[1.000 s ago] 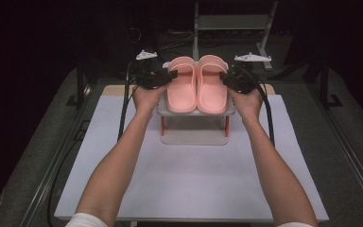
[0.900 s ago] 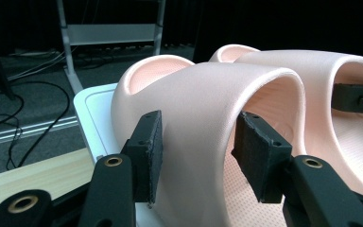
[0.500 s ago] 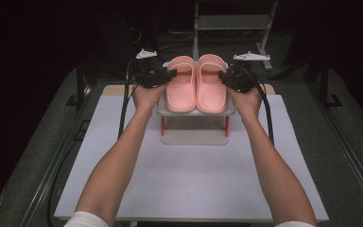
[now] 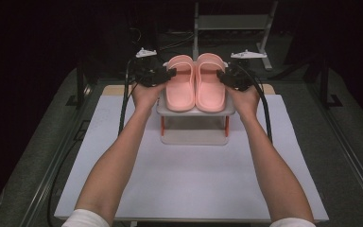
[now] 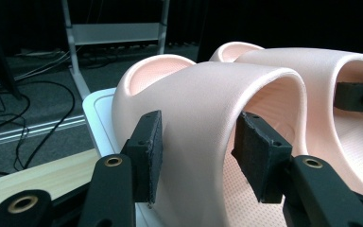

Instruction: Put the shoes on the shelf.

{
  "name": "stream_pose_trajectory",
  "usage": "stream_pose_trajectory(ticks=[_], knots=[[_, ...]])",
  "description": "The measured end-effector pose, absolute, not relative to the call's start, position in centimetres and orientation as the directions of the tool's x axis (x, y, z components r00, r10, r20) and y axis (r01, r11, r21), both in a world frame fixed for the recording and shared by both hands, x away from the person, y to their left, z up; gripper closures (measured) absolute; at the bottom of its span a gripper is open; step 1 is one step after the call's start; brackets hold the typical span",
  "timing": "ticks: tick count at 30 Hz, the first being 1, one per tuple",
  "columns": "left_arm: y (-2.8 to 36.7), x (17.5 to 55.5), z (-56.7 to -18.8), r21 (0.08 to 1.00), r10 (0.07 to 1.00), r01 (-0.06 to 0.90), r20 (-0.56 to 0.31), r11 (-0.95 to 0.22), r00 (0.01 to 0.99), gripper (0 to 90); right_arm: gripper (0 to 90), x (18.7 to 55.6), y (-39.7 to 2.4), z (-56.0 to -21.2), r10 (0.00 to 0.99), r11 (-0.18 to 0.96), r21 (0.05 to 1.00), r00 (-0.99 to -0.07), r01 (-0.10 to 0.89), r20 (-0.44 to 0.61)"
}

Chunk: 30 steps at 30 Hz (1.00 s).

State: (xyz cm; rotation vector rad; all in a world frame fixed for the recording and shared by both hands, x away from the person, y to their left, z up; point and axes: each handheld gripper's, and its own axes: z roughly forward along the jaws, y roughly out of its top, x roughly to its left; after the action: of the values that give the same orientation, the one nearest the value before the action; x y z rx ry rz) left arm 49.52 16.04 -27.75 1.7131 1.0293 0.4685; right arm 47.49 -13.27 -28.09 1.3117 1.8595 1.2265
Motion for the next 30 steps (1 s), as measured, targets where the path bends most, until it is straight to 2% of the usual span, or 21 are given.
stream_pose_trajectory(ticks=[10,18,30], knots=[[16.2,49.6,-27.7,0.908,0.813,0.407,-0.159,-0.103,0.560,51.6,59.1,47.8,-13.2,-28.2,0.924,0.111,0.896,-0.376,0.430,0.067],[16.5,48.9,-27.2,0.912,0.808,0.394,-0.144,-0.116,0.571,43.3,50.9,47.3,-13.4,-27.8,0.910,0.079,0.903,-0.401,0.422,0.108],[17.1,47.4,-27.3,0.918,0.804,0.374,-0.122,-0.132,0.582,36.4,45.8,46.0,-14.3,-27.1,0.890,0.080,0.915,-0.441,0.397,0.113]])
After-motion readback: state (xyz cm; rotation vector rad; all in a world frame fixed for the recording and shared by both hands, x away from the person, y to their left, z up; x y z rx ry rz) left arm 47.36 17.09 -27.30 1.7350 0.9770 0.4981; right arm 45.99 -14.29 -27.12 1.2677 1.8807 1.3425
